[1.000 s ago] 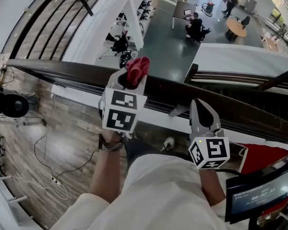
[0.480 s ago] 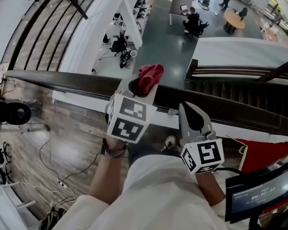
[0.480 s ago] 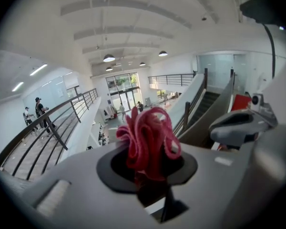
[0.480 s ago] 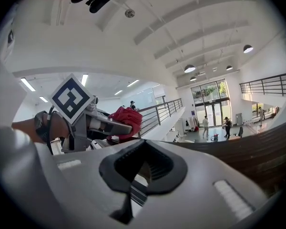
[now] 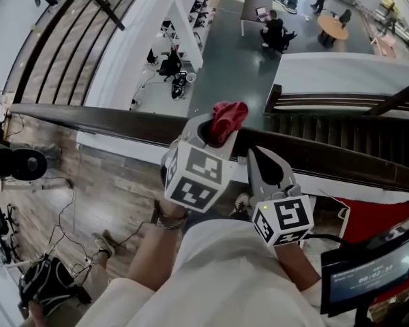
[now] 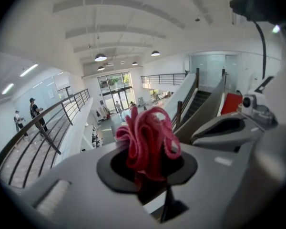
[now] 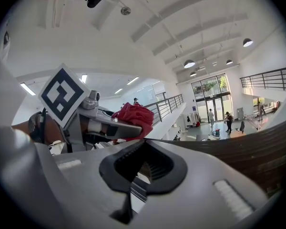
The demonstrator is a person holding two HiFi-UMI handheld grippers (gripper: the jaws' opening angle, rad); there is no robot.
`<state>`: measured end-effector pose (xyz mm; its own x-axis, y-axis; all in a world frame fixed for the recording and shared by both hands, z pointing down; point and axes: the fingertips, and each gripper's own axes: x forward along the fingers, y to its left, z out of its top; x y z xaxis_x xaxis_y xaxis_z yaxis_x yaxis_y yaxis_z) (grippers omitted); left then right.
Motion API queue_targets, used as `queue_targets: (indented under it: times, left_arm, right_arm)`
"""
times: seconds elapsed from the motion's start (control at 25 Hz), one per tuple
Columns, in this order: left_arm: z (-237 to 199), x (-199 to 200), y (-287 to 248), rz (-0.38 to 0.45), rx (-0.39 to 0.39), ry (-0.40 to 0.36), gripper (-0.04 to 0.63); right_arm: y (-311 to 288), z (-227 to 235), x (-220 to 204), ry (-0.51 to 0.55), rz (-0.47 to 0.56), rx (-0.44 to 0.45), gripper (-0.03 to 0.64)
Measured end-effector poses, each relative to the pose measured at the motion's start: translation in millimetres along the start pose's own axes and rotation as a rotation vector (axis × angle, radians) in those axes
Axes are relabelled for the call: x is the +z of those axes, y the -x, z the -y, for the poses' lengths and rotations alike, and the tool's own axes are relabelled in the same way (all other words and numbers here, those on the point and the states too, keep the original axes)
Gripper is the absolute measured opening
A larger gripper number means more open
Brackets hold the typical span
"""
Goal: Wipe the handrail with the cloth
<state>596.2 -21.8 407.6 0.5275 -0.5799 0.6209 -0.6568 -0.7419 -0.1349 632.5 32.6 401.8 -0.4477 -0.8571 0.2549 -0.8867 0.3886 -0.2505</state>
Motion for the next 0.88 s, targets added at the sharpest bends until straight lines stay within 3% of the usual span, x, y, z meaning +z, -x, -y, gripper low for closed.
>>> queue_targets:
  times: [0.16, 0.52, 0.88]
  left_arm:
    - [8.4, 0.2, -3.5, 0.0, 0.009, -0.052, 0.115]
    - [30.7, -13.1, 6.6, 0.177, -0.04, -0.011, 0.115]
    - [46.2, -27.6, 14.7, 0.293, -0.063, -0.069, 0.115]
  right_arm:
    - [-1.1, 6.1, -0.4, -0.013, -0.007, -0.018, 0.003]
    - [-7.9, 17.7, -5.4, 0.001, 0.002, -0.105, 0.003]
    - [-9.5, 27.8, -5.3, 0.049, 0.022, -0.214, 0.003]
